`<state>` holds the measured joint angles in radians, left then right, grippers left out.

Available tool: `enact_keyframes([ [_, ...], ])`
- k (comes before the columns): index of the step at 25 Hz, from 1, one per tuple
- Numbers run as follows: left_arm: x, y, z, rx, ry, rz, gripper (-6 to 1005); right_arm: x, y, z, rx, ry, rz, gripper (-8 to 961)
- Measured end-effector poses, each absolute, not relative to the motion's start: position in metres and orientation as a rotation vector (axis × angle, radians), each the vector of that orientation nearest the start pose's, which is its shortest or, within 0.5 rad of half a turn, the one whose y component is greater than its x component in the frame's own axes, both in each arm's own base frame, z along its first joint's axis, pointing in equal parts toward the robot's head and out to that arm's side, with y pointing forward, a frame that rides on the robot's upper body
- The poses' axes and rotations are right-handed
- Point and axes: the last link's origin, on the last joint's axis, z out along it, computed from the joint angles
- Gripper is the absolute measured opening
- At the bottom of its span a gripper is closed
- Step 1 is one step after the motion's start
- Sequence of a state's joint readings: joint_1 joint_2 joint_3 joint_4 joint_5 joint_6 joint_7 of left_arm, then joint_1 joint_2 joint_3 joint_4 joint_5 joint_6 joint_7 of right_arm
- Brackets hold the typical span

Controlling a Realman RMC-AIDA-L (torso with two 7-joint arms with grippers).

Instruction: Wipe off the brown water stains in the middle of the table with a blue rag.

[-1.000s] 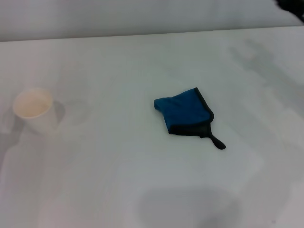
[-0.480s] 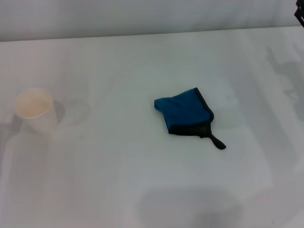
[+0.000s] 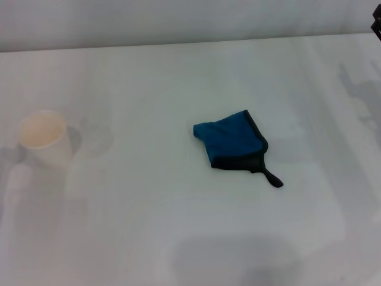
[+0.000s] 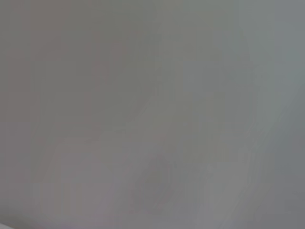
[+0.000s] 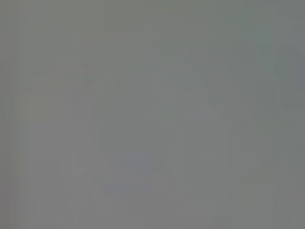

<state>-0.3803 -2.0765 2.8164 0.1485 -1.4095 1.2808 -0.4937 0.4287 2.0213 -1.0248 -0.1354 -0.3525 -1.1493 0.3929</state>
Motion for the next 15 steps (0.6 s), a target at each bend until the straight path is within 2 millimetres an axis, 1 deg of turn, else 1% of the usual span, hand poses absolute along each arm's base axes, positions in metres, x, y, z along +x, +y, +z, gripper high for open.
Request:
enact_keyframes([
  [7,-0.3506,0.2973,-0.0094,-1.444,-0.851,-0.951,892,0.3694,0.3372,0.0612,-1.438,0.597,0.730,832],
  [15,-0.3476,0.2978,-0.0125,-1.434,-0.871,-0.974,892,0.3711,0.3371,0.0626,-1.436,0.606,0.730,832],
])
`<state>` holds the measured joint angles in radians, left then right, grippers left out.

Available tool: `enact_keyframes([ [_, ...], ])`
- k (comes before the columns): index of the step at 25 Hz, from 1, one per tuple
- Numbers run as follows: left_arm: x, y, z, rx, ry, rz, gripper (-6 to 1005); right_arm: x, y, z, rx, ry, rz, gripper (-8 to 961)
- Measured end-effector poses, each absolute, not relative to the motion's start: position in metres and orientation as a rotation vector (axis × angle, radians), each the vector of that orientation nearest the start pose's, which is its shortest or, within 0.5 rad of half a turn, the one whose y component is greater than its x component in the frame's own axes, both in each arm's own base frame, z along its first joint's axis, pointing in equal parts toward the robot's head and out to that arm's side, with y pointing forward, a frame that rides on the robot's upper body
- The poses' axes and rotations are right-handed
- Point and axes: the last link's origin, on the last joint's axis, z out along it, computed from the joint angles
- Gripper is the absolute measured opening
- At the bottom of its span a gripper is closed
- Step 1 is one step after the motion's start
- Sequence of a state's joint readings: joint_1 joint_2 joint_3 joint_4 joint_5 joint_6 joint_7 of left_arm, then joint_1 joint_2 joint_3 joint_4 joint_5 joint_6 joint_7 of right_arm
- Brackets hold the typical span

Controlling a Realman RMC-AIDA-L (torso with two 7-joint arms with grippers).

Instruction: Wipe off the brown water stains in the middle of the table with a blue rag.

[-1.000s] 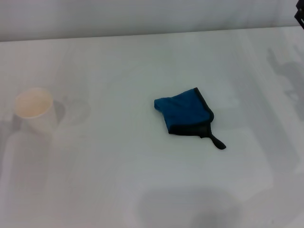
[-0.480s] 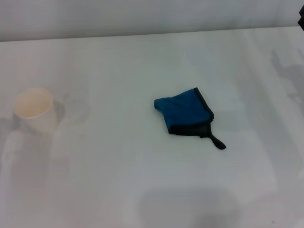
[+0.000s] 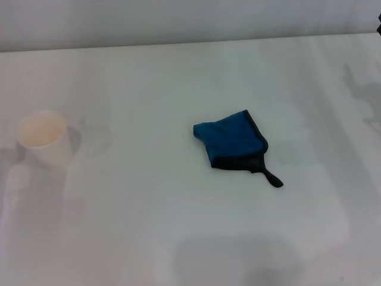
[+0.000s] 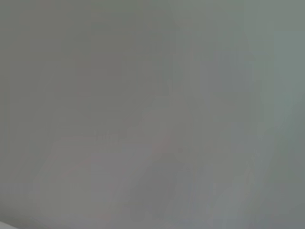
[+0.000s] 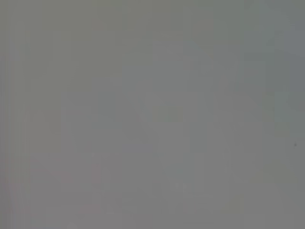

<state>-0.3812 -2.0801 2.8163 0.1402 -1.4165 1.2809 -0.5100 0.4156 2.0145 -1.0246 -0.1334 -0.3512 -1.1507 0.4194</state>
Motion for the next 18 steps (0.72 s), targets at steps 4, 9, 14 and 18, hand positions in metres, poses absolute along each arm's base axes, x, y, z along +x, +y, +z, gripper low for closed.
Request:
enact_keyframes([
  [4,-0.3474,0.2978,-0.0126,-1.430,-0.879,-0.982,891,0.3714,0.3373,0.0636,-1.435,0.606,0.731,832],
  [9,-0.3458,0.2998,-0.0126,-1.433,-0.876,-0.986,891,0.3756,0.3385,0.0620,-1.436,0.634,0.704,832],
  [14,-0.3451,0.3009,-0.0122,-1.434,-0.873,-0.988,892,0.3774,0.3404,0.0606,-1.436,0.653,0.687,832],
  [18,-0.3452,0.3009,-0.0120,-1.434,-0.873,-0.987,891,0.3766,0.3423,0.0622,-1.421,0.656,0.696,832],
])
